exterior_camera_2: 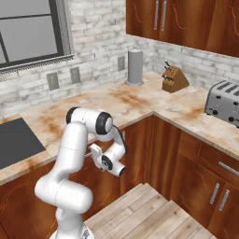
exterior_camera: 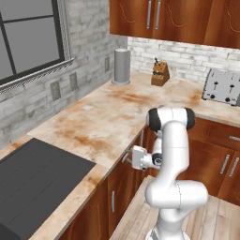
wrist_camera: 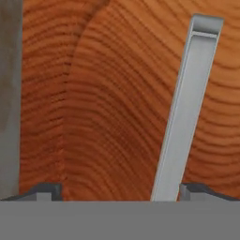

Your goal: Take a straw from the drawer in front and place it inside the glass cup on the dining counter.

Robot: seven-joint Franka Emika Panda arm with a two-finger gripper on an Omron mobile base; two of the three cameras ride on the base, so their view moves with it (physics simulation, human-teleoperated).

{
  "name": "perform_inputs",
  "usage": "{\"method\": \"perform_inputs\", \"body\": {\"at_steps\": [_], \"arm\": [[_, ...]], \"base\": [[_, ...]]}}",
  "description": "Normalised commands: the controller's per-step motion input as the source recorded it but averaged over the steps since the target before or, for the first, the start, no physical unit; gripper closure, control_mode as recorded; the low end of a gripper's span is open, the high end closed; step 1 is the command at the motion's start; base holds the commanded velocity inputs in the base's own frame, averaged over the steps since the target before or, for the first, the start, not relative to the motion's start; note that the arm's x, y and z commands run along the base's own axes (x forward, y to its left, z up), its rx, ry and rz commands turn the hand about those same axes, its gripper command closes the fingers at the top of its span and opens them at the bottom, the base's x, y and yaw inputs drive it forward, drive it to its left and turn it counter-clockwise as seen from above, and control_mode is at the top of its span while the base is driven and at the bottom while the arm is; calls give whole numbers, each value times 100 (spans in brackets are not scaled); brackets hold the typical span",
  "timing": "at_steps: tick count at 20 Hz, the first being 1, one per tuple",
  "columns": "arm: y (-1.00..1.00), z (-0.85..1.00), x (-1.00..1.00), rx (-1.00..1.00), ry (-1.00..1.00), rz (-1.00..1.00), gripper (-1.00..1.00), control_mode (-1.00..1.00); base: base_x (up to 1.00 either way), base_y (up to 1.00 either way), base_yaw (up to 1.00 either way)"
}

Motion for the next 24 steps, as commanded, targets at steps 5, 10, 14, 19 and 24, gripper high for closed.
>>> {"method": "perform_inputs", "body": {"at_steps": [5,10,14,19,24], "arm": [[12,-16,28,-1,0,0,-100,-100],[6,-19,21,-1,0,0,-100,-100],[1,-24,20,-1,0,0,-100,-100],[4,-25,20,-1,0,0,-100,-100],[22,-14,17,-4,2,0,-100,-100]], "base": [[0,0,0],[0,0,0],[0,0,0],[0,0,0],[0,0,0]]}}
